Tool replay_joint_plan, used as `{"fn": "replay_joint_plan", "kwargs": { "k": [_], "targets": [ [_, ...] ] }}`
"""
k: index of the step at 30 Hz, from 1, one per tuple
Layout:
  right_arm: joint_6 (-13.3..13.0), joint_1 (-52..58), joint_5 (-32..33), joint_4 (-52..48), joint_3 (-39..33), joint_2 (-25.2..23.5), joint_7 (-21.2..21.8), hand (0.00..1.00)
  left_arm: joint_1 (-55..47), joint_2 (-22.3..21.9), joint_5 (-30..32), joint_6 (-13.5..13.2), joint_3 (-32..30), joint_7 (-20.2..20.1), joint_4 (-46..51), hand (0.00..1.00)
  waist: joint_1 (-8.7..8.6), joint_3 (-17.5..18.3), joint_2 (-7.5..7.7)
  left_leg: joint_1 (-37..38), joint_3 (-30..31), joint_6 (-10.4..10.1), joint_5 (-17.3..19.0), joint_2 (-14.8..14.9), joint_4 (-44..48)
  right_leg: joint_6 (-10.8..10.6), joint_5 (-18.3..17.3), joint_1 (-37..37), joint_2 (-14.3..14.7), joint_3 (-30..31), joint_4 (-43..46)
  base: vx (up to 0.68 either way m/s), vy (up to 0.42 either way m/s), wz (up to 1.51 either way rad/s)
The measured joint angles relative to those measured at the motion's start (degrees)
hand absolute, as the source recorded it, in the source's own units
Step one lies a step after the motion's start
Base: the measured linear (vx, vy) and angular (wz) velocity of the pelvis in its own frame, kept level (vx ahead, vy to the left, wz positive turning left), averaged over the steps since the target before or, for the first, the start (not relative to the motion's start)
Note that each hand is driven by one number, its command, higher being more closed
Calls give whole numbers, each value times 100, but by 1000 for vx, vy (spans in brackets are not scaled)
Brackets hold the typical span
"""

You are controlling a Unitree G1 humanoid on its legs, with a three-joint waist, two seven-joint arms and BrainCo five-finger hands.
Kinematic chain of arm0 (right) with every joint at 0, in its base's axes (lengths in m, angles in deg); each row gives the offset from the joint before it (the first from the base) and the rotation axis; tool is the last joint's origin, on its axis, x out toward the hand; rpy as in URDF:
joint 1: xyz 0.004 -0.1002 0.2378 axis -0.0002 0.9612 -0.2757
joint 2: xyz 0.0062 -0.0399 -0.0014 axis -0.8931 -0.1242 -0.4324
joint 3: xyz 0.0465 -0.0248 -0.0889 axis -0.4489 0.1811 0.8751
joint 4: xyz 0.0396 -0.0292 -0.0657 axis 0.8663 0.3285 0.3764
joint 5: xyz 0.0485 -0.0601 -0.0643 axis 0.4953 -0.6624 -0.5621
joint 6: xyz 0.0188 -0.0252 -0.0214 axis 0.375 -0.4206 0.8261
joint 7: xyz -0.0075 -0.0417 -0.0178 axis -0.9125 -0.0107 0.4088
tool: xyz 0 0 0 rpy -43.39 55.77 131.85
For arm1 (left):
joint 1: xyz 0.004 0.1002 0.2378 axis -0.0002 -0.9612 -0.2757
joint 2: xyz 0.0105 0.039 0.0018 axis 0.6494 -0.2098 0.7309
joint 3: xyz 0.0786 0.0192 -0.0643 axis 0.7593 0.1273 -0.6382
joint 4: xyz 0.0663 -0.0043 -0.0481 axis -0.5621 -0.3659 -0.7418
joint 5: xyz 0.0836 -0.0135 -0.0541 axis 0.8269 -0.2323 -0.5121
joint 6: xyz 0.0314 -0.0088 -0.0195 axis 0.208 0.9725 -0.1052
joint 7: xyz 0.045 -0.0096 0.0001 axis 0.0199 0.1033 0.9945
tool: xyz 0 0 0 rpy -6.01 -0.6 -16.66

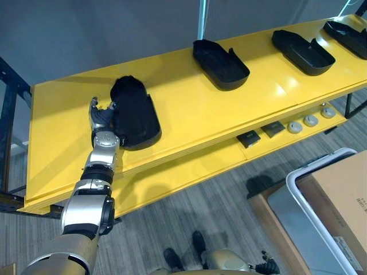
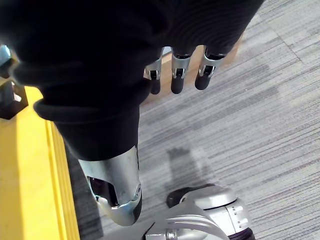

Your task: Walk over and take plastic housings, then place them on the shelf

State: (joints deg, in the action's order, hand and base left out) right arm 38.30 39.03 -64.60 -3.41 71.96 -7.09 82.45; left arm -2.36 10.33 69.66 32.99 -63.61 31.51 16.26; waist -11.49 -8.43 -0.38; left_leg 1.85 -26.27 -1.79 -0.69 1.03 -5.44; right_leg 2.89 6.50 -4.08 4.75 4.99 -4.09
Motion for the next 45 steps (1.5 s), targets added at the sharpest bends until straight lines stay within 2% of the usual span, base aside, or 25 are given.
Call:
{"fn": "replay_joint_plan", "kwargs": {
  "k": [2,4,7,8,10,13,15,16,18,19,22,26,31,39,45],
  "targets": [
    [-1,12,6,0,1,2,-3,0,-13,-2,-3,2,-3,98,430,0,39,-2,-1,2,18,-1,-2,0,0,0,0,7,-1,-12,0,-22,5,3],
    [-3,54,21,-18,5,12,-7,0,-162,-38,4,-10,-4,241,1594,0,144,-9,-12,5,46,0,-3,0,-2,0,-2,22,-3,-35,0,-22,9,6],
    [-2,57,41,-18,11,37,-3,0,-424,-95,53,-96,-14,387,2618,0,146,-25,-37,51,144,17,-17,-1,-8,-11,-22,97,-17,-137,-4,-16,13,22],
    [-7,62,45,-16,52,66,-1,0,-767,-292,254,-137,-9,471,3390,0,148,-37,-59,77,254,18,-16,-13,-13,-8,-52,163,-42,-198,-14,-18,21,27],
    [-6,62,47,-10,141,111,-1,0,-1085,-457,406,-224,31,467,3876,0,157,-44,-71,88,277,18,-16,-21,-16,-7,-54,188,-54,-226,-28,-30,27,17],
    [-9,98,47,14,135,119,0,0,-1990,-972,812,-316,193,443,4793,0,291,-50,-84,89,314,19,-16,-42,-35,-2,-49,227,-80,-267,-91,-37,26,9],
    [-35,110,49,67,126,117,-1,0,-2710,-1146,1223,-387,582,370,5261,0,299,-50,-85,112,393,20,-16,-56,-37,-1,-46,289,-94,-337,-115,-19,25,16],
    [-36,109,48,84,127,118,-2,0,-3089,-1120,1447,-471,857,301,5413,100,318,-50,-84,141,407,20,-16,-56,-38,-7,-50,327,-94,-346,-114,-7,19,10],
    [-46,99,47,128,130,123,-1,0,-3480,-1120,1892,-519,1092,186,5450,100,333,-49,-83,193,406,20,-15,-56,-39,-19,-58,381,-94,-346,-118,-6,10,2],
    [-63,94,45,145,132,125,-2,0,-3754,-1113,2313,-558,1244,129,5447,100,335,-49,-83,204,405,20,-14,-55,-39,-37,-70,389,-94,-345,-112,0,0,0],
    [-106,81,37,180,147,133,-8,0,-4073,-994,2828,-617,1512,-36,5364,100,336,-49,-82,198,402,21,-14,-54,-40,-79,-96,381,-94,-343,-113,-47,15,-1],
    [-106,44,31,203,238,164,-14,0,-4212,-915,3178,-702,1645,-333,5101,100,312,-48,-81,189,401,22,-10,-47,-41,-82,-99,374,-88,-343,-126,-16,2,0],
    [-125,17,-42,220,265,168,-23,0,-4200,-829,3566,-703,1732,-442,4562,100,289,-40,-74,171,381,25,-8,-37,-40,-83,-98,364,-79,-333,-152,0,0,0],
    [-167,-67,-66,246,465,225,-110,0,-3901,-659,4057,-481,1862,-456,3952,100,267,5,-68,90,245,31,0,-15,-6,-139,-47,250,-54,-228,-150,3,9,-6],
    [-167,-126,-68,241,497,226,-109,0,-3680,-608,4055,-413,1859,-557,3732,100,193,11,-62,84,158,35,4,-14,-5,-181,-17,216,-50,-144,-151,-26,10,-7]
  ]
}}
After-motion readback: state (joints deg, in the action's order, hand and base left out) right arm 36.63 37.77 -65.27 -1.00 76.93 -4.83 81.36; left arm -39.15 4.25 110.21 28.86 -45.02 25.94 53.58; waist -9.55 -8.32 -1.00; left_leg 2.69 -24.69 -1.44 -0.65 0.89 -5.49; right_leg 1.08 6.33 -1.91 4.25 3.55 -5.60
